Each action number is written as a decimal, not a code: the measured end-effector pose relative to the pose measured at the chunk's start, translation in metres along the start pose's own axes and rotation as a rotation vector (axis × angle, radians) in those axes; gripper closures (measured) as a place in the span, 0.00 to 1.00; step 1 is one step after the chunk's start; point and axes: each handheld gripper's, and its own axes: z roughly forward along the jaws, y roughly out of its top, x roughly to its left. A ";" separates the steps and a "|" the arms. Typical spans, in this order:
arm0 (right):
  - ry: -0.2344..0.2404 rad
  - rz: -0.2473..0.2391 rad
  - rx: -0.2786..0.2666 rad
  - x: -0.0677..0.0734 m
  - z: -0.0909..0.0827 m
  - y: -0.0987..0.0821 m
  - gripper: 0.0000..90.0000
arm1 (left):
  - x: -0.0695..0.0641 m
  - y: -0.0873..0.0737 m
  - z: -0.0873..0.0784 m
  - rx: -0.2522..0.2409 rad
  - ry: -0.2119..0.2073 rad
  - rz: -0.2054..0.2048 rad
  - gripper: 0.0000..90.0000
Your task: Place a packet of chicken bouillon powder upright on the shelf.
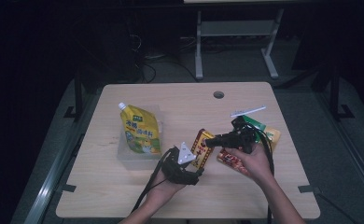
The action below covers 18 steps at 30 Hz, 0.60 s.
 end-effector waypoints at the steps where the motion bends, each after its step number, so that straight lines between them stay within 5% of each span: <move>1: -0.003 0.001 0.003 0.001 -0.001 0.001 0.75 | -0.001 -0.001 -0.001 -0.004 -0.005 -0.006 0.30; 10: -0.068 -0.071 0.017 0.004 -0.009 0.012 0.75 | -0.008 -0.007 -0.010 -0.012 -0.041 0.022 0.30; 18: -0.080 -0.126 0.032 0.004 -0.007 0.020 0.75 | -0.014 -0.016 -0.013 -0.013 -0.079 0.038 0.28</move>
